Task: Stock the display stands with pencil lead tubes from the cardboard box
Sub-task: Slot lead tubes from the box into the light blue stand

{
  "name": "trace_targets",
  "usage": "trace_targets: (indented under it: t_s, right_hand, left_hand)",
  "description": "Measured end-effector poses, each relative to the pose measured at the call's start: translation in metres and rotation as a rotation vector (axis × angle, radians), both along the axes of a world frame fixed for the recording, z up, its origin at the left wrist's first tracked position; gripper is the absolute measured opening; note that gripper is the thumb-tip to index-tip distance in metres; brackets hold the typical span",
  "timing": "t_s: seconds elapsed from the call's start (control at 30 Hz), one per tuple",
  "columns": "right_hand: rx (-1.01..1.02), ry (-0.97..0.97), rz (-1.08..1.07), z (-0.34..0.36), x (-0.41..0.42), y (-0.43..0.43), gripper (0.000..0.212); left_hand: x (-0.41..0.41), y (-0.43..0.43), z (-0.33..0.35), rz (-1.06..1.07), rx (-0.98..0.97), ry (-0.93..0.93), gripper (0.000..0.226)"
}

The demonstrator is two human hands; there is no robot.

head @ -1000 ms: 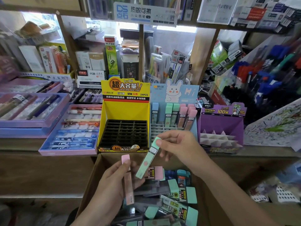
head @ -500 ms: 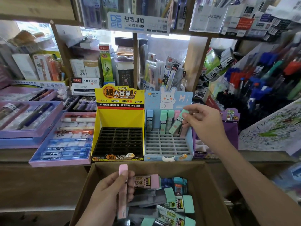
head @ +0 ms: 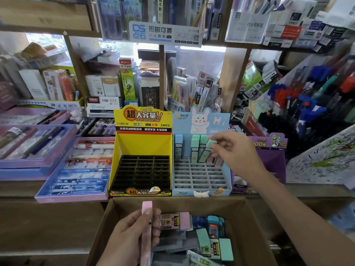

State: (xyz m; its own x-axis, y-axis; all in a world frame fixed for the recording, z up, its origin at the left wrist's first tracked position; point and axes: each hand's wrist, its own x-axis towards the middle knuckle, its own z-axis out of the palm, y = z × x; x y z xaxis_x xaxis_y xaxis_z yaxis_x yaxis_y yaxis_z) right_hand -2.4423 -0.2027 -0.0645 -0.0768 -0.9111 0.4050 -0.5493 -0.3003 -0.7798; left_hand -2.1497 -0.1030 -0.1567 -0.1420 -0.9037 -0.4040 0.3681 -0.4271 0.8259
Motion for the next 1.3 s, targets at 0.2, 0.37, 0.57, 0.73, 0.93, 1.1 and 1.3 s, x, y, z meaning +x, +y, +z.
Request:
trace_targets:
  t_s: [0.2,0.37,0.57,0.73,0.93,1.1,1.3]
  right_hand:
    - [-0.04,0.257,0.036,0.008,0.002,-0.005,0.021]
    - [-0.086,0.446,0.012,0.014,0.011,-0.009,0.022]
    - [-0.155,0.592,-0.024,0.013,0.018,-0.009,0.017]
    - [-0.146,0.657,-0.047,0.01,0.018,-0.007,0.02]
    - [-0.077,0.625,-0.056,0.014,0.02,0.0,0.025]
    - [-0.058,0.205,-0.068,0.002,0.029,0.046,0.01]
    - [0.345,0.012,0.029,-0.048,0.035,0.109,0.018]
  left_hand:
    - [0.003,-0.001,-0.003,-0.003,0.016,0.025,0.033]
    - [0.001,-0.001,-0.002,0.023,0.005,0.061,0.032]
    - [-0.002,0.003,0.003,0.021,-0.022,0.081,0.025]
    - [-0.002,0.004,0.004,0.01,-0.026,0.09,0.025]
    - [0.0,0.003,0.0,0.043,-0.071,0.017,0.019]
    - [-0.003,0.003,0.007,0.089,-0.155,-0.035,0.018]
    - [-0.005,0.002,0.034,0.022,-0.281,-0.167,0.035]
